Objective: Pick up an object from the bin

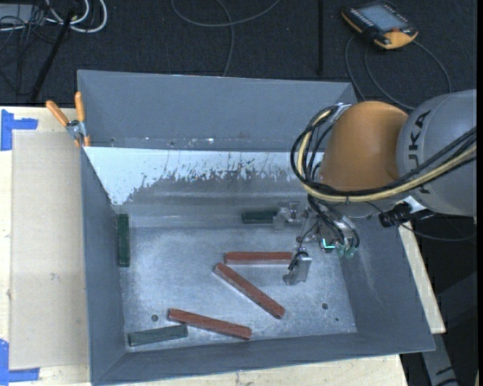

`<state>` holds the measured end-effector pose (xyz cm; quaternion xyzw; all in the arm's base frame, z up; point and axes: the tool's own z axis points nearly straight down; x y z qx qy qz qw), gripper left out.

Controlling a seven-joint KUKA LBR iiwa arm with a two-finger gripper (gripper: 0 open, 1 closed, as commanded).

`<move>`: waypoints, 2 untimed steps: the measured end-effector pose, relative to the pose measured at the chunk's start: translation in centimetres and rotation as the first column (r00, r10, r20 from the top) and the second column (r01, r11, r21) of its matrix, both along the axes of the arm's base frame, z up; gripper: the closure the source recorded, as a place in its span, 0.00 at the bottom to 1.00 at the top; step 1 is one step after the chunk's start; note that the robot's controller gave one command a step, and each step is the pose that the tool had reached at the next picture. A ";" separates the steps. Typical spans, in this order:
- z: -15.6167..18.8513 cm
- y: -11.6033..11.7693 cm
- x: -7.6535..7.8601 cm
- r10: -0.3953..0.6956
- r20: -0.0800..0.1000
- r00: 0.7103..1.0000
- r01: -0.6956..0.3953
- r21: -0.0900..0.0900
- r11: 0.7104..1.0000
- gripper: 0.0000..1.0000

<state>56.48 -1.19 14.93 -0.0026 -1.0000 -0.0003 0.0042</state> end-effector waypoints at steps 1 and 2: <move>0.4 0.0 0.2 0.000 0.007 1.000 0.000 0.000 1.000 0.00; -2.0 3.0 0.8 0.015 0.015 1.000 -0.015 -0.004 1.000 0.00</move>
Offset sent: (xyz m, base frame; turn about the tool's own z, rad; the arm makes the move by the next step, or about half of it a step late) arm 0.0146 0.1049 -0.0758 -0.0576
